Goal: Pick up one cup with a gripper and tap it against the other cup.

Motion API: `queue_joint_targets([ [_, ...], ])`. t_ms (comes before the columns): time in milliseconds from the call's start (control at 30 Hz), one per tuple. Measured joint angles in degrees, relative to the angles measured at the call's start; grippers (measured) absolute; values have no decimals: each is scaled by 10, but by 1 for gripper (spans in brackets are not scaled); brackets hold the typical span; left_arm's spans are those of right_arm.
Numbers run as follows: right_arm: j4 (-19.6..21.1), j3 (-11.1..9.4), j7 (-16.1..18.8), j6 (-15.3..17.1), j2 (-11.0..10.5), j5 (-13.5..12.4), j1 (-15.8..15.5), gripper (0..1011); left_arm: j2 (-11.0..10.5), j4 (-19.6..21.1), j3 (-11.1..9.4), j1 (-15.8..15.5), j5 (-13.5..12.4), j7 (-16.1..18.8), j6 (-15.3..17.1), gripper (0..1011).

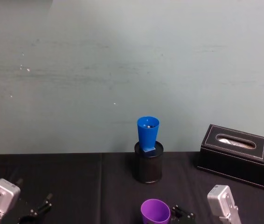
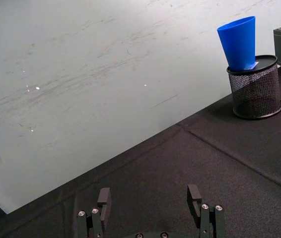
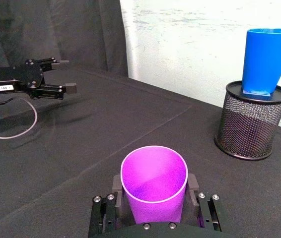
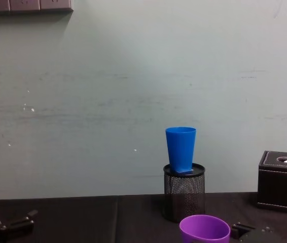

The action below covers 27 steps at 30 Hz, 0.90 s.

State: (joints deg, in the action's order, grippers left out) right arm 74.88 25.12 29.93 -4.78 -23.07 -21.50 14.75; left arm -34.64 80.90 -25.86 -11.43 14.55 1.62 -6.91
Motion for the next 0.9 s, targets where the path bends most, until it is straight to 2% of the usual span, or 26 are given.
queue_joint_targets([
  [167,5,-4,0,1,-1,-2,-1,736,0,0,0,0,0,0,0,1004],
  [367,48,-16,3,25,-12,-18,-5,723,0,0,0,0,0,0,0,1005],
  [533,108,-27,5,79,-36,-41,-2,723,0,0,0,0,0,0,0,1005],
  [567,108,-27,5,79,-36,-41,-2,723,0,0,0,0,0,0,0,1005],
  [667,143,-32,6,116,-53,-57,6,723,0,0,0,0,0,0,0,1005],
  [700,143,-32,6,116,-53,-57,6,723,0,0,0,0,0,0,0,1004],
  [800,172,-35,6,151,-70,-71,16,723,0,0,0,0,0,0,0,1005],
  [900,185,-36,6,163,-78,-76,23,723,0,0,0,0,0,0,0,1004],
])
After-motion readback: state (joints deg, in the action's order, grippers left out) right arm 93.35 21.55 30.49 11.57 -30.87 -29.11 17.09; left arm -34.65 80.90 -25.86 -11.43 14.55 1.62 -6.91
